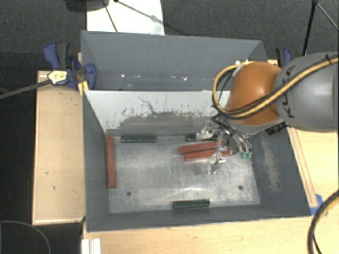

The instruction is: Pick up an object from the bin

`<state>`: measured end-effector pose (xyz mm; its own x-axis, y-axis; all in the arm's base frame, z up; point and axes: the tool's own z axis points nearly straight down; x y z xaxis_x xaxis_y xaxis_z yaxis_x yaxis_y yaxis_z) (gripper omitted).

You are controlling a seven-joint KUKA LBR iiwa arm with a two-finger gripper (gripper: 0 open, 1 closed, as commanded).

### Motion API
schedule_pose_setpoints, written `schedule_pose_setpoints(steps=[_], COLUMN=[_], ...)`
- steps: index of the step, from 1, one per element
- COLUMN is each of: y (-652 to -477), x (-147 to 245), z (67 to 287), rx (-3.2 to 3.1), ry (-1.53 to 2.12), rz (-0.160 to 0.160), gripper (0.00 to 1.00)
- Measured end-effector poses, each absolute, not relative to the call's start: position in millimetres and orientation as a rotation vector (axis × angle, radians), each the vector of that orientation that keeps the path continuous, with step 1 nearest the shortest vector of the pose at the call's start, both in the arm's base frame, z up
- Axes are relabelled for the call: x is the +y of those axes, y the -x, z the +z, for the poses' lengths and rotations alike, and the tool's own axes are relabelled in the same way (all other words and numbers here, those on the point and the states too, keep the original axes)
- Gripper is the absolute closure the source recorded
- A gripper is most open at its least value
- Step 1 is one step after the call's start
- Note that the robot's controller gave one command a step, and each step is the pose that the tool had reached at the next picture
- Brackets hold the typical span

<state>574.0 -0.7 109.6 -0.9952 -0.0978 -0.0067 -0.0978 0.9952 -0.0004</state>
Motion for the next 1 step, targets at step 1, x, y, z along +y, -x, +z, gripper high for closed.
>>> schedule_pose_setpoints(steps=[1], y=[-586.4], x=[-19.3], z=[75.2], rx=[3.126], ry=[0.226], rz=[0.002], gripper=[1.00])
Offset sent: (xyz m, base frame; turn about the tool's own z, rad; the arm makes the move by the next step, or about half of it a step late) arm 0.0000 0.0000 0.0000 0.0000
